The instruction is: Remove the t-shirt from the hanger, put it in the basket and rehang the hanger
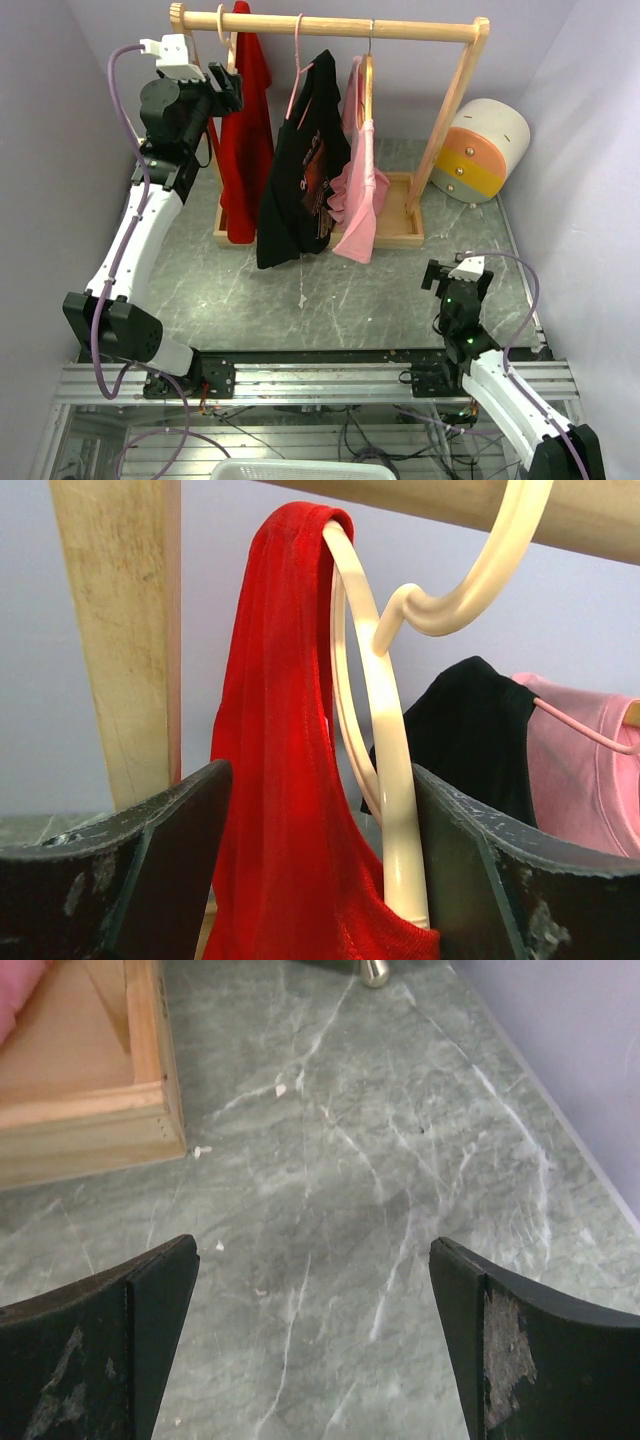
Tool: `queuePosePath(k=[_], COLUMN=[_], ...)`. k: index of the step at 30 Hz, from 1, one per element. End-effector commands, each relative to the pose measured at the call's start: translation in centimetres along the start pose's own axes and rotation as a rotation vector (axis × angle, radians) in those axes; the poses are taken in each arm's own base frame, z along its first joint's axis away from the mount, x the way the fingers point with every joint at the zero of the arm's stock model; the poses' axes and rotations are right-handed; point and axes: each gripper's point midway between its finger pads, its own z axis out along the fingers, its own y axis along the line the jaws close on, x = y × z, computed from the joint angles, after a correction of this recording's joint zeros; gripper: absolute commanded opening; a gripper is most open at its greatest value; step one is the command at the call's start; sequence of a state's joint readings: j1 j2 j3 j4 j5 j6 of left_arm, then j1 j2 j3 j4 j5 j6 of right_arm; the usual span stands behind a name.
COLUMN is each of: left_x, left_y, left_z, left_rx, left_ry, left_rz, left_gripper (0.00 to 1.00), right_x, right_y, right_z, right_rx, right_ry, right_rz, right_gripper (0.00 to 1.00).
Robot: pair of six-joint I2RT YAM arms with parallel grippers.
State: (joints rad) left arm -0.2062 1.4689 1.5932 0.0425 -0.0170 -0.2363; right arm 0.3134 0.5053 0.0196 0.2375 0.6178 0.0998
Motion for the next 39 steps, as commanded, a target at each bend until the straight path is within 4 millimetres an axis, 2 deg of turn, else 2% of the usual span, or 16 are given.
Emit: queuePosePath(k=[1, 5, 12, 17, 30, 39], left_x=[-1.9, -1.9, -1.6, -1.1, -2.1, -1.3], left_y=[1.9, 2.2, 2.6, 2.6, 3.3, 3.2], left_z=[0.3, 0.3, 0.9, 1.6, 1.9, 3.3], left_rx=[-0.053, -0.062, -0.065, -0.058, -0.089, -0.065], left_ry=[-0.059, -0.063, -0.061, -0.057, -0.091, -0.078], left_rz=[0.006, 0.003, 0.003, -0.004, 0.021, 0.015], left_gripper=[0.8, 0.8, 0.8, 0.8, 0.79, 0.78], right_x=[-0.6, -0.2, 0.1, 0.1, 0.1, 0.1], right_y=[0.1, -0.3, 0.8, 1.0, 1.0, 1.0], right_z=[0.0, -0.1, -0.2, -0.2, -0.2, -0.2], right_rx=[0.001, 0.027, -0.053, -0.059, -0.063, -0.063], right_ry=[-0.08, -0.083, -0.095, -0.095, -0.092, -0.093], right_rz=[0.021, 0.036, 0.002, 0.005, 0.003, 0.003], right_gripper=[1.0, 1.0, 1.0, 1.0, 1.0, 1.0])
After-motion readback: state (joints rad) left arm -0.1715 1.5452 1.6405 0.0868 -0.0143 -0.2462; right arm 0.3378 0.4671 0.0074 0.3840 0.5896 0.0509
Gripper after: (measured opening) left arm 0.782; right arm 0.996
